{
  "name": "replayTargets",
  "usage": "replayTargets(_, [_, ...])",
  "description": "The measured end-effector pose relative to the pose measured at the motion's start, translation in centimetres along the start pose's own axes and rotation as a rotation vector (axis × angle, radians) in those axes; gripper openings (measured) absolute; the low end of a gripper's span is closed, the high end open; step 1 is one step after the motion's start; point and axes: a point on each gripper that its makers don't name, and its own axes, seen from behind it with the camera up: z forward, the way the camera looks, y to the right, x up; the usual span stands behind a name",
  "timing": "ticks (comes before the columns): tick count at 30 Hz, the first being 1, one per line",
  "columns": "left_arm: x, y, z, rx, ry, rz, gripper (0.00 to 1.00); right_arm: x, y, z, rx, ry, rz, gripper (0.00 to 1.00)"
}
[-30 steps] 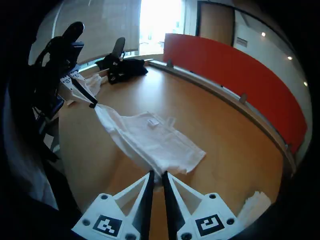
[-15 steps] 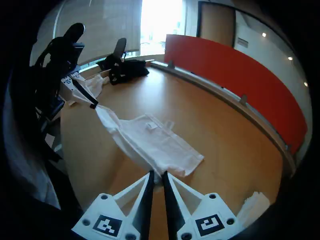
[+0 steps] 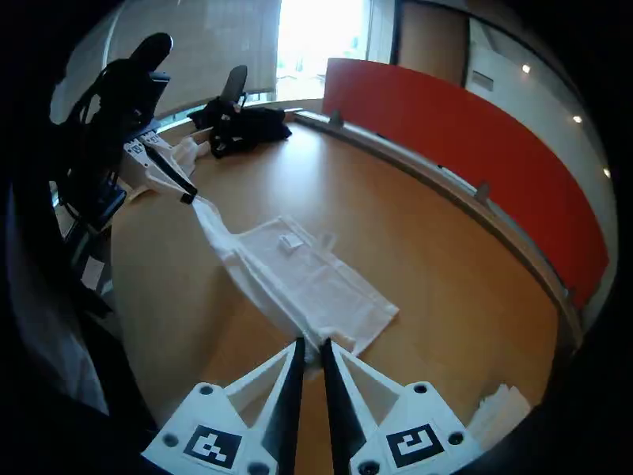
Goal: Fold towel
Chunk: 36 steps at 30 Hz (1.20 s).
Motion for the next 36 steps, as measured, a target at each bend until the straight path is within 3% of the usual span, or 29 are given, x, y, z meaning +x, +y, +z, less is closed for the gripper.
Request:
replayTargets(12, [1.6, -2.5, 3.8, 0.039, 0.009, -0.05, 0.13, 0.1, 2.8, 2.9, -0.013, -0.035, 0.028, 0.16])
replayTargets(19, [2.2, -3.6, 5.8, 0.053, -0.01, -0.04, 0.13, 0.1, 4.1, 4.5, -0.021, -0.055, 0.038, 0.16])
replayTargets(36, [2.4, -5.1, 8.5, 0.07, -0.036, -0.033, 0.13, 0.0, 5.6, 6.7, -0.017, -0.08, 0.049, 0.17])
